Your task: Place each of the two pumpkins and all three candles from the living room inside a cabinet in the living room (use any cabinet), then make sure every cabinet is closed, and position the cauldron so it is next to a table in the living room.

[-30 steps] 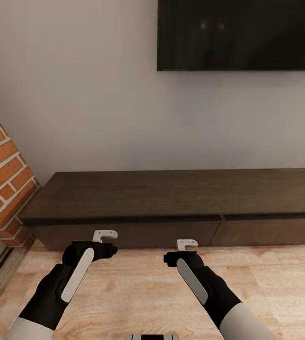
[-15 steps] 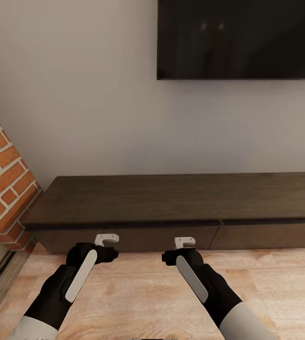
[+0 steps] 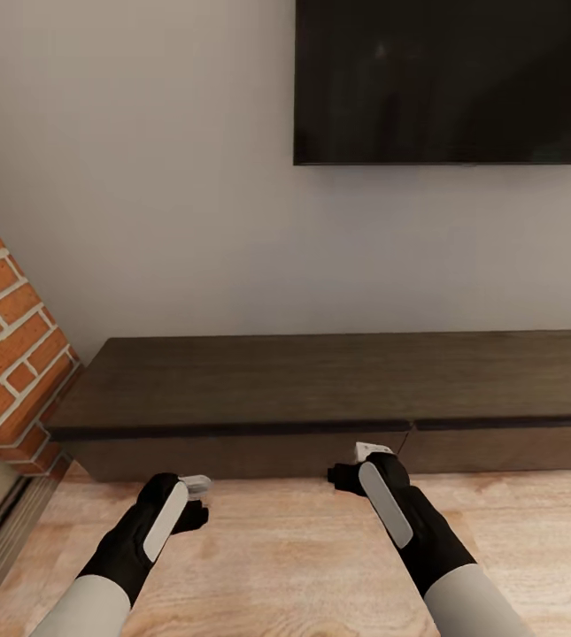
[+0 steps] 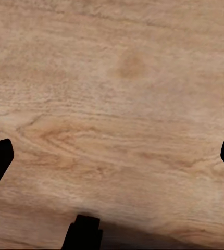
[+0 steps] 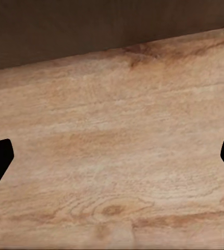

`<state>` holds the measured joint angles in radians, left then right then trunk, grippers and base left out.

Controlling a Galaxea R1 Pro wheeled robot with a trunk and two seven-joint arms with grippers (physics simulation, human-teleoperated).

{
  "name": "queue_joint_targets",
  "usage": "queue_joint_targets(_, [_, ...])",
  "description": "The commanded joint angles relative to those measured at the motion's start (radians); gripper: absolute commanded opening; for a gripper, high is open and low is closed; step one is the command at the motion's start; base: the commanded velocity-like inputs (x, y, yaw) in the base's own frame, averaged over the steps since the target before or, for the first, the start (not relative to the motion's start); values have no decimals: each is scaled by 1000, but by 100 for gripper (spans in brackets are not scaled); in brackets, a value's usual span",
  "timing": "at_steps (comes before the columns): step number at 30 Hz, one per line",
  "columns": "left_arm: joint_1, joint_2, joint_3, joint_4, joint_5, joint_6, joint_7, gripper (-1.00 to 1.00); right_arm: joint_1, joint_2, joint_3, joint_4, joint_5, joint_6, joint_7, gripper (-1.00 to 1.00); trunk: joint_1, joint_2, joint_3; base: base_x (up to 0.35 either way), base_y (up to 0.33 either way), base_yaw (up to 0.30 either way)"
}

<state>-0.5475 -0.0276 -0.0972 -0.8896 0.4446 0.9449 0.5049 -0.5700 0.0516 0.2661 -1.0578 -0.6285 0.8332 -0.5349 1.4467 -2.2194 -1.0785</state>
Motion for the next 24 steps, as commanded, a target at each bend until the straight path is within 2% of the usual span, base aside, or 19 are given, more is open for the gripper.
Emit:
queue_joint_targets(1, [0,1,3,25,10,-16,10,100,2,-1,-5,3,-10,2,-8,100,-4,7,2,0,0,0])
queue_joint_targets(5, [-1,1,6,155,4,-129,11,100,6,-1,-14,30,-9,-40,2,100,-19,35,15,0,0,0])
queue_joint_targets(7, [-1,-1,4,224,4,-197,10,100,7,-1,-15,60,-7,-91,4,100,-27,49,21,0,0,0])
queue_joint_targets(10, [-2,-2,-5,328,4,-306,9,100,8,-1,-15,155,-2,-179,5,100,-39,70,29,0,0,-15])
queue_joint_targets(15, [-2,3,-9,368,7,-349,8,100,8,-1,-15,260,-2,-243,6,100,-58,105,40,0,0,-130])
queue_joint_targets(22, [-2,10,-9,377,15,-359,7,100,9,-1,-17,318,-8,-296,7,100,-85,154,55,0,0,-199])
queue_joint_targets(24, [-2,10,-9,381,17,-360,7,100,9,-1,-17,350,-9,-324,7,100,-85,154,52,0,0,-208])
